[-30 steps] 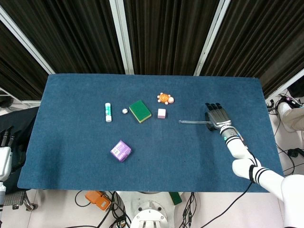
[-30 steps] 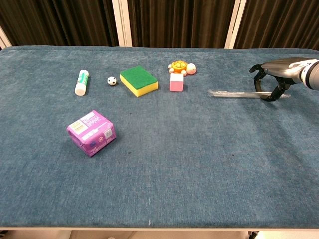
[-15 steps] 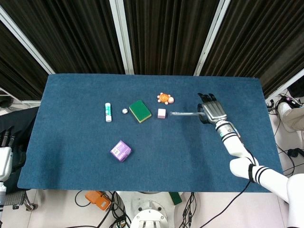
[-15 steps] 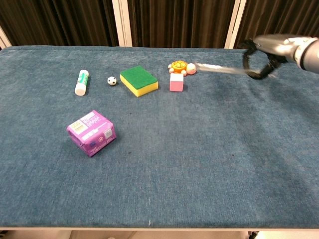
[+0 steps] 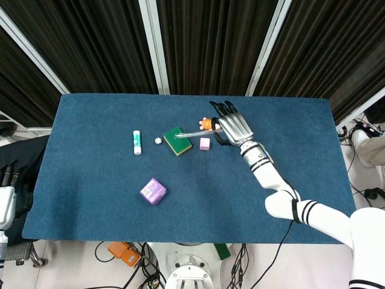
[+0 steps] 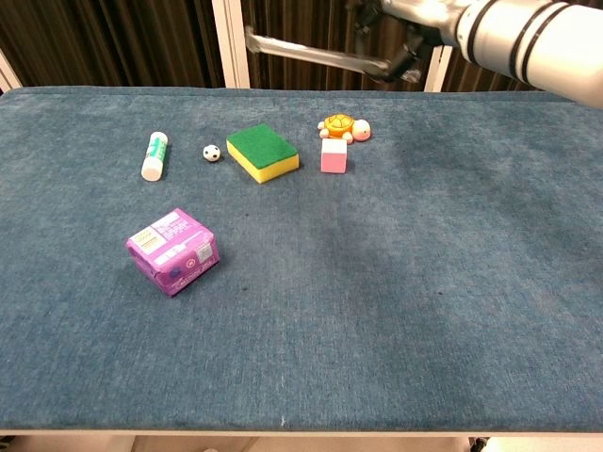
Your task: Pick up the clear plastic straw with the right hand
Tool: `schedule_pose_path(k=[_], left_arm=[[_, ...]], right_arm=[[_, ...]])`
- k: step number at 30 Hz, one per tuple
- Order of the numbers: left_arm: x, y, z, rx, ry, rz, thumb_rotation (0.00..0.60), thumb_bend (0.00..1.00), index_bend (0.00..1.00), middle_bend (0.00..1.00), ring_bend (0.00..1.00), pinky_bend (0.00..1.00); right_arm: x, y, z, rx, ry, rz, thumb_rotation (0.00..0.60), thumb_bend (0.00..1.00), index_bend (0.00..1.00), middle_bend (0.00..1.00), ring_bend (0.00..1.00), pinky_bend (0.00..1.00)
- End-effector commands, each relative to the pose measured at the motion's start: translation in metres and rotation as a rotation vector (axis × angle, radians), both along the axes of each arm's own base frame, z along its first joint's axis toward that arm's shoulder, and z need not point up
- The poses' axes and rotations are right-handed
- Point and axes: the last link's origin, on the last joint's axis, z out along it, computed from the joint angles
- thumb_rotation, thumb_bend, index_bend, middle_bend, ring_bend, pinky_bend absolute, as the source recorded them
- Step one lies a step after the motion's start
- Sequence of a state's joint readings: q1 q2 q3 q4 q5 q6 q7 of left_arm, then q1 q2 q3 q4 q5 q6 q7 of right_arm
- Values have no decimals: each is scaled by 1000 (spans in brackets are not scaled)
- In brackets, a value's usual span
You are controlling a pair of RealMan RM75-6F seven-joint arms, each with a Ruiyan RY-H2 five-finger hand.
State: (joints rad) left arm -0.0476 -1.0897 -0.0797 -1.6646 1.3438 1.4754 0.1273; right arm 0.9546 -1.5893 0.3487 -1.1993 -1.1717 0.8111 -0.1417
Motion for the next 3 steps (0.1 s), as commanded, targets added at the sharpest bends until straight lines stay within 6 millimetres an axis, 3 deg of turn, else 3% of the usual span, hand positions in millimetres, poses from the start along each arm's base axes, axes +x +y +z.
schedule_pose_path(k=[1, 3], left_arm=[[0, 1, 1, 1, -4, 2, 600, 425, 129, 0, 0, 67], [0, 1, 1, 2, -2, -1, 600, 425, 129, 0, 0, 67]], right_arm=[[14, 2, -1, -3, -24, 38, 600, 603, 661, 103, 145, 78], [19, 3, 1, -10, -37, 50, 600, 602, 661, 103, 146, 78]])
